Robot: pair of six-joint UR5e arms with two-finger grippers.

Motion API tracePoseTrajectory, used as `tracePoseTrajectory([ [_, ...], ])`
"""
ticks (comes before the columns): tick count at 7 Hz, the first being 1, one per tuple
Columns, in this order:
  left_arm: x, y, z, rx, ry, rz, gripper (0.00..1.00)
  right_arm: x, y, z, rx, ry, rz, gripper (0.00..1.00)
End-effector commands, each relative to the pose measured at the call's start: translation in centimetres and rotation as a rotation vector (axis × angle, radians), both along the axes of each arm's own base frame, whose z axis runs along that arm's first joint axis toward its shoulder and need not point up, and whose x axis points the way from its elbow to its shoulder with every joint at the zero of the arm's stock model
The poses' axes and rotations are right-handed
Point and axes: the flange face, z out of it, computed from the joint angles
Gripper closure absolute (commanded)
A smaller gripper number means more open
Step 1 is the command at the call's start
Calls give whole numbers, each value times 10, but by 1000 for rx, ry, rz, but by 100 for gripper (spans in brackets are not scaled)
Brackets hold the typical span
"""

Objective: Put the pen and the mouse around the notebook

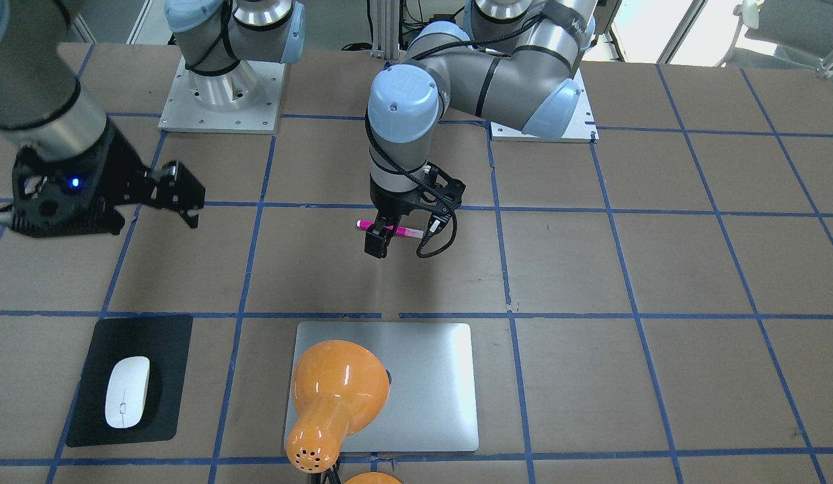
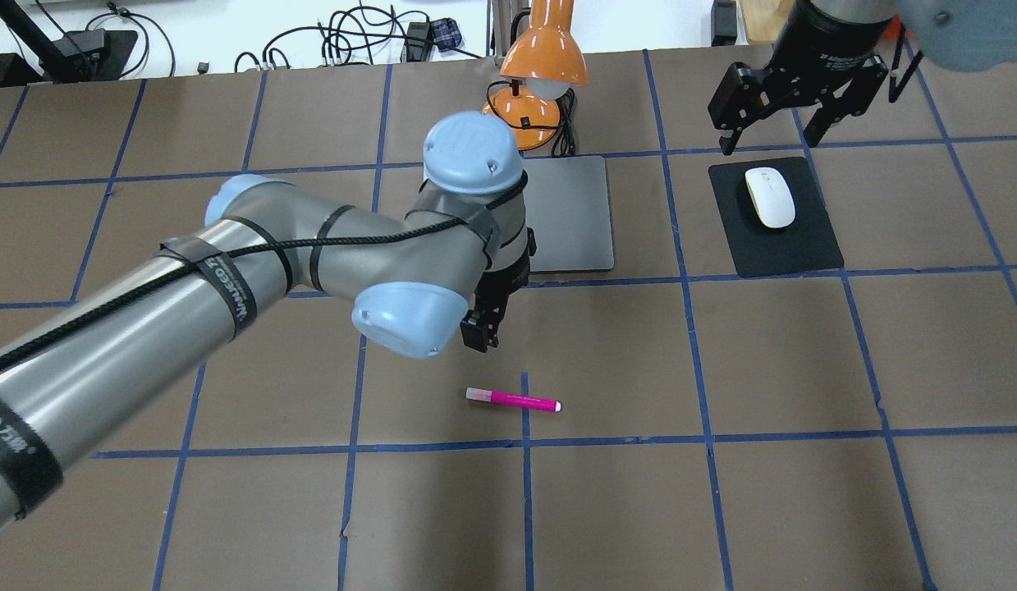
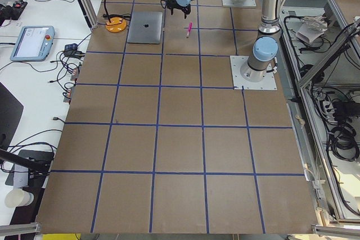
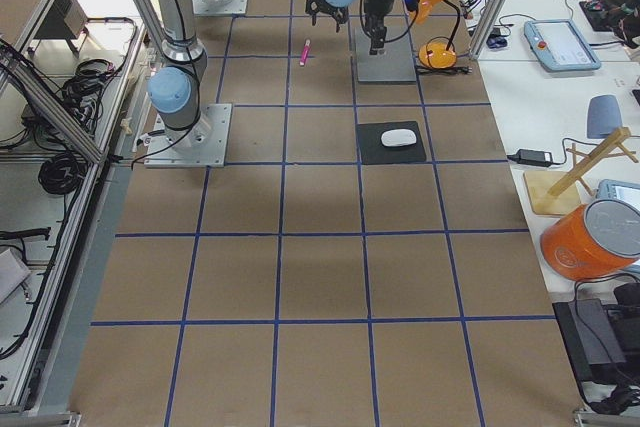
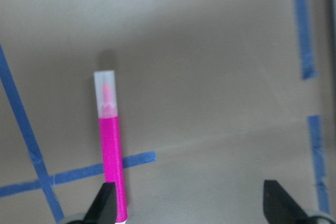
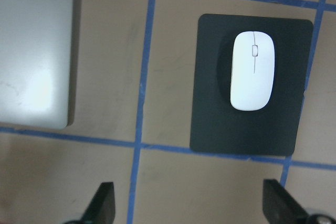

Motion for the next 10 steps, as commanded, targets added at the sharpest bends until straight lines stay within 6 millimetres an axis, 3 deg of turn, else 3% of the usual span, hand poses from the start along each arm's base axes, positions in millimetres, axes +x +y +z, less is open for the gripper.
tracePoseTrajectory([
  [1, 57, -8, 90, 19, 12, -348, 0, 11, 44, 40, -28, -19, -34, 0],
  [3, 121, -2, 140, -17, 38, -615, 0, 5, 51, 28, 7, 41, -68, 0],
  [4, 159, 2, 162, -28, 48, -743, 0, -9, 47, 17, 20, 186, -56, 0],
  [5, 190, 4, 176, -45, 48, -880, 0, 6, 46, 18, 14, 45, -99, 0],
  [6, 210, 5, 187, -70, 37, -932, 0, 9, 29, 16, -45, 10, -125, 0],
  [7, 223, 5, 191, -77, 27, -929, 0, 7, 6, 2, -78, 17, -117, 0],
  [10, 225, 6, 196, -96, 11, -945, 0, 3, -2, -8, -53, 83, -104, 0],
])
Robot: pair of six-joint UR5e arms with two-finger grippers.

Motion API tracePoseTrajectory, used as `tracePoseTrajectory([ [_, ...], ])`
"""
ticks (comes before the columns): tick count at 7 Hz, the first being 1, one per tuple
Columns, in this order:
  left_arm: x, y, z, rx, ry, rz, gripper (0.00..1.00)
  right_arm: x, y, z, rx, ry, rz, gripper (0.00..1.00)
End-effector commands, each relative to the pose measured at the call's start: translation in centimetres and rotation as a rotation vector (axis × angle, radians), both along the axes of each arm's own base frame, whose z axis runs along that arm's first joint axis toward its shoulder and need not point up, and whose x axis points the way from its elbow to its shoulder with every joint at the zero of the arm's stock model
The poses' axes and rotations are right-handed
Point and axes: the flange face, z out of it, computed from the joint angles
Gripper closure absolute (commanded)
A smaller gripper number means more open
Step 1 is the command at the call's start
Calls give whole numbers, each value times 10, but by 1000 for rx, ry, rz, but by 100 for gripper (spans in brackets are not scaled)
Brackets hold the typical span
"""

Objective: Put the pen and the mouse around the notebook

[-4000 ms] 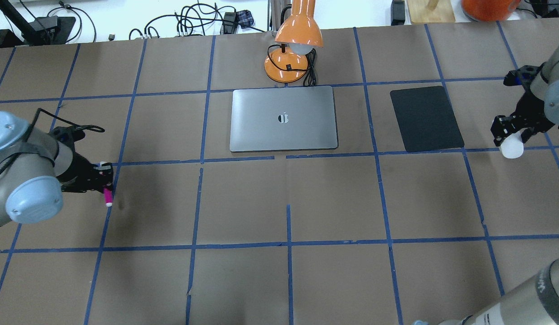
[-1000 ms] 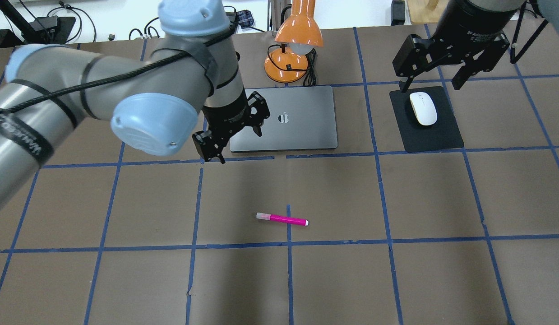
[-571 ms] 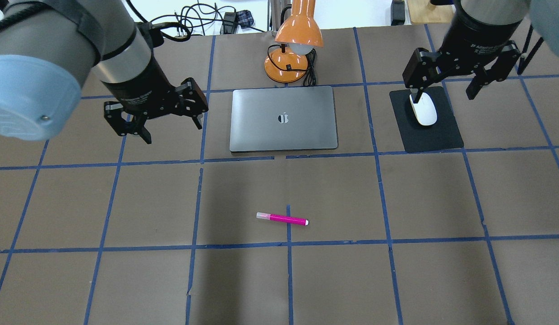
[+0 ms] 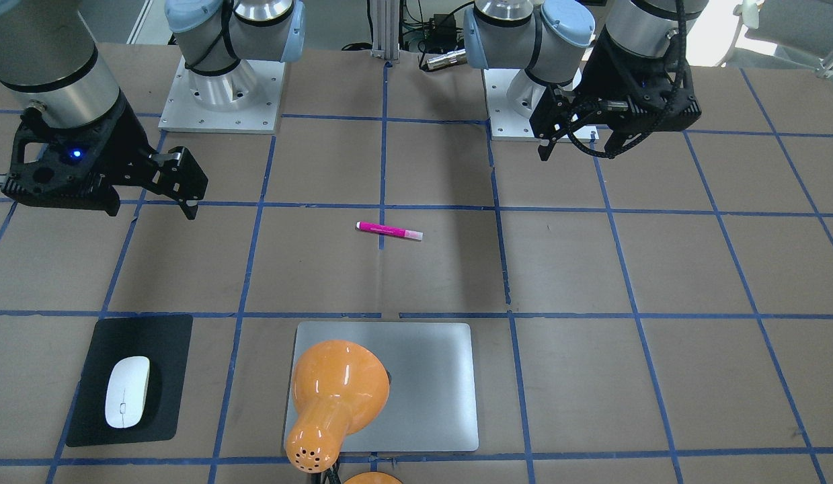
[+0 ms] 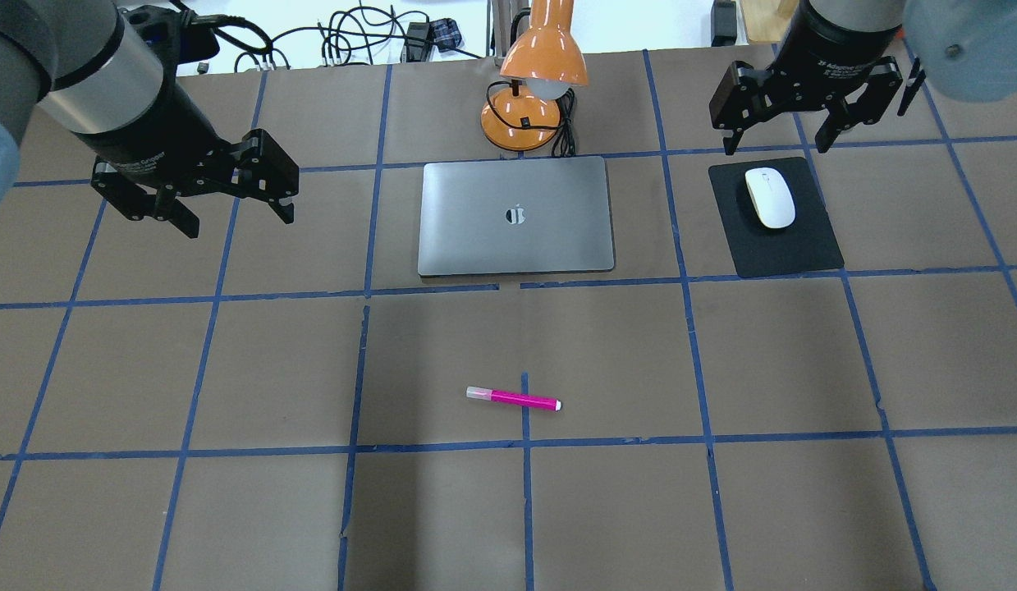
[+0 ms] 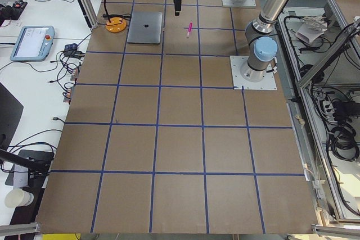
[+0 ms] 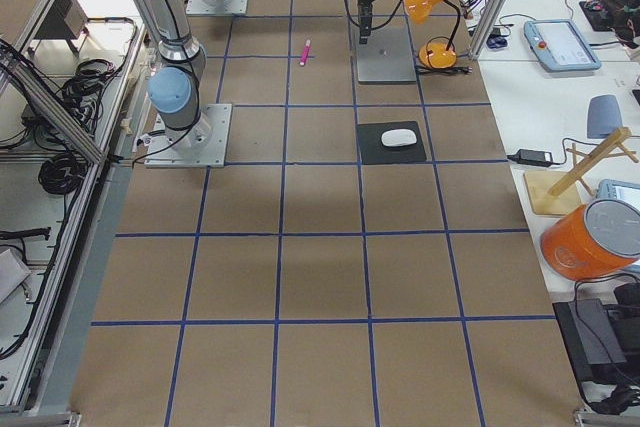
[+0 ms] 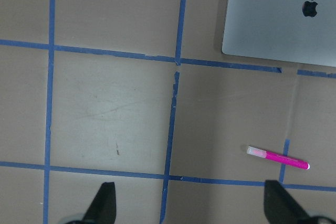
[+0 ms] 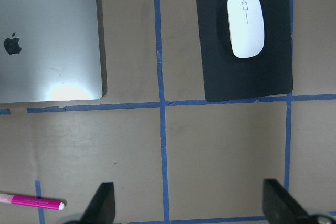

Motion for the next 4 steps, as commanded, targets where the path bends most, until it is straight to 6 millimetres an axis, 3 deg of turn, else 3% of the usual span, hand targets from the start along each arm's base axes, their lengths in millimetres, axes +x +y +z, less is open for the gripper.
tracePoseTrajectory([
  [1, -1, 4, 2, -6, 2, 5, 0, 1, -2, 0, -3, 10, -3, 0],
  [4, -2, 8, 2, -7, 5, 7, 0, 2, 1, 1, 4, 8, -3, 0],
])
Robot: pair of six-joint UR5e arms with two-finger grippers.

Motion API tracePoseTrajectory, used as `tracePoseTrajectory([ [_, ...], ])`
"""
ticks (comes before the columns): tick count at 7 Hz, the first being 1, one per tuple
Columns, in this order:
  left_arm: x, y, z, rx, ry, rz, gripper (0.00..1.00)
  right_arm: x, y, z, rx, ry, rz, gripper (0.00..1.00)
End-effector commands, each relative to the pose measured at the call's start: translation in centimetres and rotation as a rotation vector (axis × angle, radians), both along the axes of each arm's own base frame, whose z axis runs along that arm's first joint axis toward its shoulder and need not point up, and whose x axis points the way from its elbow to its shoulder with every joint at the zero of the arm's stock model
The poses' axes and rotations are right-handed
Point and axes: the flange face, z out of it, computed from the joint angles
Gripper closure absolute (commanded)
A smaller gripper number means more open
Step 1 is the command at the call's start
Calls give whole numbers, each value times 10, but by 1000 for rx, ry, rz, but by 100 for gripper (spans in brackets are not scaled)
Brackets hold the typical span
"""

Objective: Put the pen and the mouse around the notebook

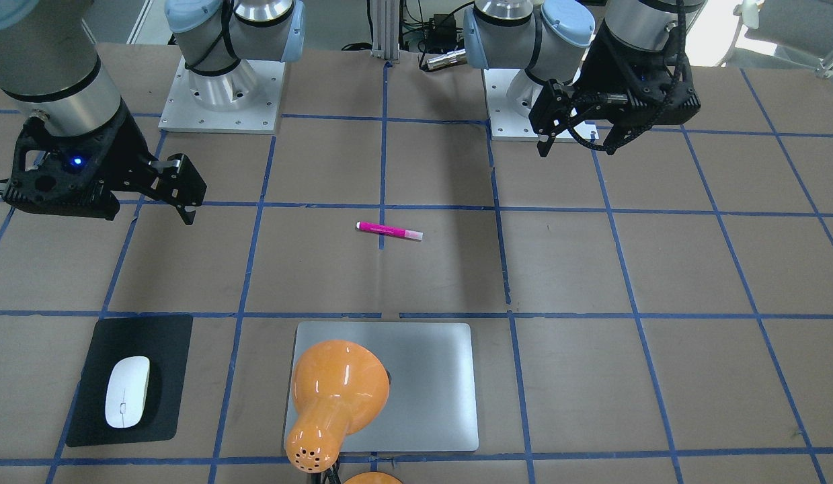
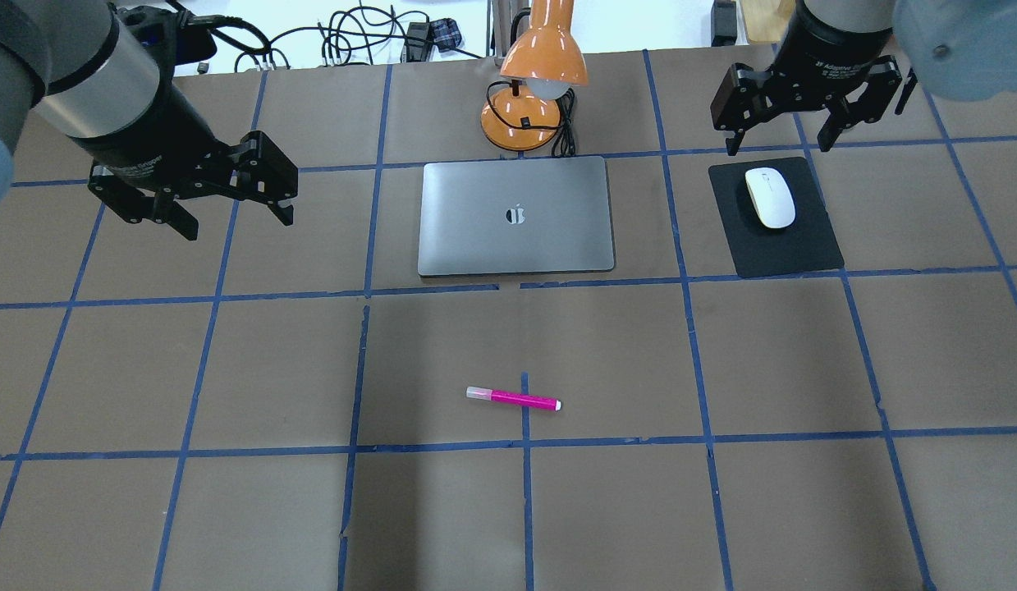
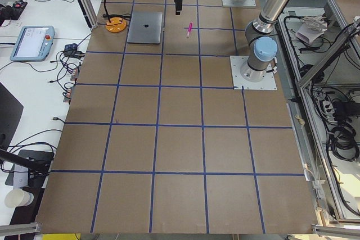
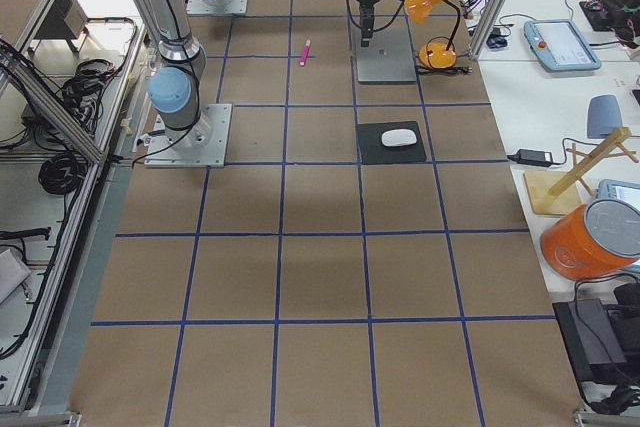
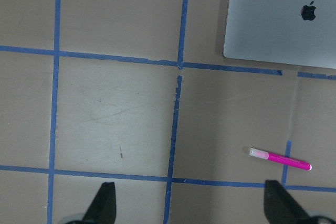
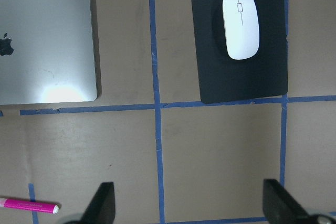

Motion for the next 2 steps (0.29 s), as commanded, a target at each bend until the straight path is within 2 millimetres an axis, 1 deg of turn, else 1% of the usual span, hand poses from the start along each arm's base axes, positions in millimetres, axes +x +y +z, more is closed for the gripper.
tracePoseTrajectory([
  [1, 0, 2, 0, 0, 2, 1, 0, 17, 6, 1, 10, -43, 5, 0],
  [2, -1, 3, 0, 0, 4, 2, 0, 22, 7, -1, 14, -50, -36, 0],
])
